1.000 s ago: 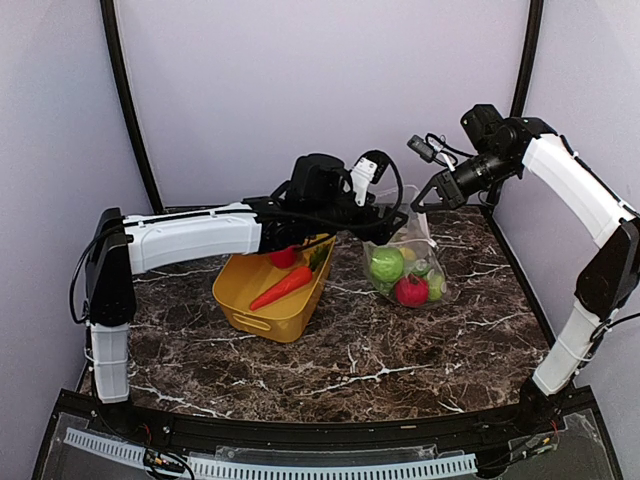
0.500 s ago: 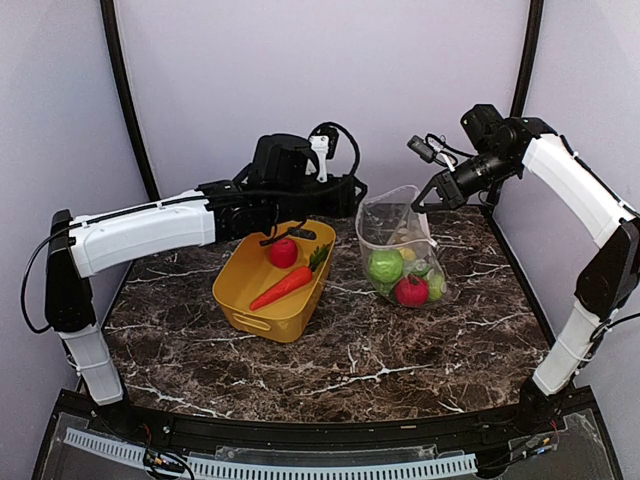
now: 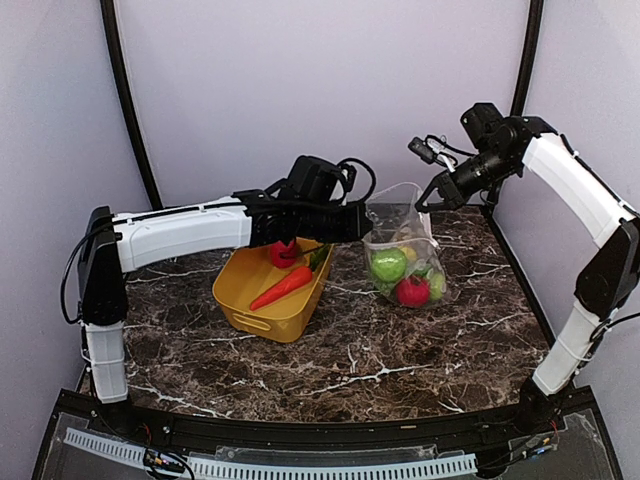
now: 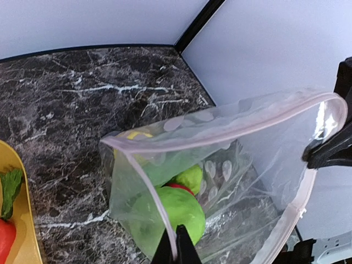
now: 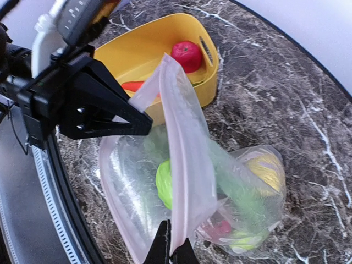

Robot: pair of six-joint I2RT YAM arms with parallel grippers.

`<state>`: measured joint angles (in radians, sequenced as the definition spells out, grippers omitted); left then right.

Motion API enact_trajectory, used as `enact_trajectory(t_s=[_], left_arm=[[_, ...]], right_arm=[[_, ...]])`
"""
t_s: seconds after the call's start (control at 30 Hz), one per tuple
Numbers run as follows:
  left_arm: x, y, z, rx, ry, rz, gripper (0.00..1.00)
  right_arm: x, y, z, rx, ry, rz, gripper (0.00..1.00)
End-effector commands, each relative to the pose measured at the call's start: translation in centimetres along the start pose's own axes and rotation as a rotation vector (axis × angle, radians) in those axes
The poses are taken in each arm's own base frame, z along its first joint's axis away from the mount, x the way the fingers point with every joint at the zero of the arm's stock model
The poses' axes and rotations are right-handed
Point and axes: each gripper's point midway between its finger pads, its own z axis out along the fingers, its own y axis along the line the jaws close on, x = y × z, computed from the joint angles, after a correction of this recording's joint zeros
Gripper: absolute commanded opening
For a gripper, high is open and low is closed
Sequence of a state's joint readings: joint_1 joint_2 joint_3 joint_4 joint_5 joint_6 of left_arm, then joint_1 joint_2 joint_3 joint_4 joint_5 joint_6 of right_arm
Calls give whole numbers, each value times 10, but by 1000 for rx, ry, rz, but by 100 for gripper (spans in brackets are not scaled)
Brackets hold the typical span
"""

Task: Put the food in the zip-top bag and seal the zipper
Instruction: Adjust the zipper food storage bag at the center of the board, then pick up the fake fruit from the bin.

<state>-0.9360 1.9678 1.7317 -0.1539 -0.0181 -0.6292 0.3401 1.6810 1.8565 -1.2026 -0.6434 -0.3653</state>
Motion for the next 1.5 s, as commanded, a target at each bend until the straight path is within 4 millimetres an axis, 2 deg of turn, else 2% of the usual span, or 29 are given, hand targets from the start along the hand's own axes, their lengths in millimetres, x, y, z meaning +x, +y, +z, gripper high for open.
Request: enact_trajectory(t_s=[0.0,0.07,0.13,0.17,0.27,0.4,0.43,0.5,0.6,0.67,0.7,0.73,0.77,0.8,0.83,0.87,0.9,0.97,1.03,1.17,1.3,1.47], left_arm=[[-73,-43,-31,127,-150,50,1],[-98,-54,-50,137,-238,86,1],[-109,-50,-56,101,-288,98,1],[-109,-48,-55,90,-292,101,1],[-101,-38,-38,65,-271,90,1],[-83,-27,-11,74,-218,57,1],[-80,-28,-6,90,-210,56,4],[-80,-29,-4,108,-211,64,18],[-83,-32,-8,132,-204,124,46],[-83,-26,-13,117,-192,159,58],[-81,-23,-17,111,-179,169,61],[-76,-14,-17,95,-158,187,66],[-76,-11,-24,86,-149,194,67],[-67,4,-22,59,-120,204,68],[-67,9,-31,46,-114,205,68],[-57,31,-30,2,-84,198,69],[-57,39,-38,-16,-77,191,70],[-41,89,-43,-121,-19,147,71],[-32,128,-53,-232,15,121,72],[-13,185,-66,-398,81,100,72],[1,219,-69,-484,139,51,71],[7,235,-59,-514,166,41,72]], right_arm=[[-23,-32,-33,268,-34,-97,0],[-23,-62,-53,478,-7,-132,0],[-15,-89,-72,650,36,-144,0],[-13,-94,-81,681,34,-139,0],[-19,-82,-95,628,-39,-111,0],[-25,-71,-97,566,-87,-102,0],[-26,-69,-95,553,-89,-100,0],[-27,-70,-89,525,-92,-89,0],[-28,-75,-80,489,-94,-58,0],[-27,-77,-73,463,-88,-42,0],[-26,-78,-68,448,-82,-34,0],[-23,-78,-64,432,-78,-26,0],[-21,-77,-61,418,-72,-20,0],[-17,-76,-58,408,-65,-16,0],[-14,-76,-55,402,-57,-12,0],[-12,-75,-55,400,-55,-13,0],[-11,-73,-56,403,-58,-20,0],[-9,-69,-59,407,-69,-32,0],[-6,-62,-61,396,-83,-44,0],[2,-49,-57,343,-95,-56,0],[7,-38,-55,307,-116,-77,0],[10,-31,-51,264,-117,-74,0]])
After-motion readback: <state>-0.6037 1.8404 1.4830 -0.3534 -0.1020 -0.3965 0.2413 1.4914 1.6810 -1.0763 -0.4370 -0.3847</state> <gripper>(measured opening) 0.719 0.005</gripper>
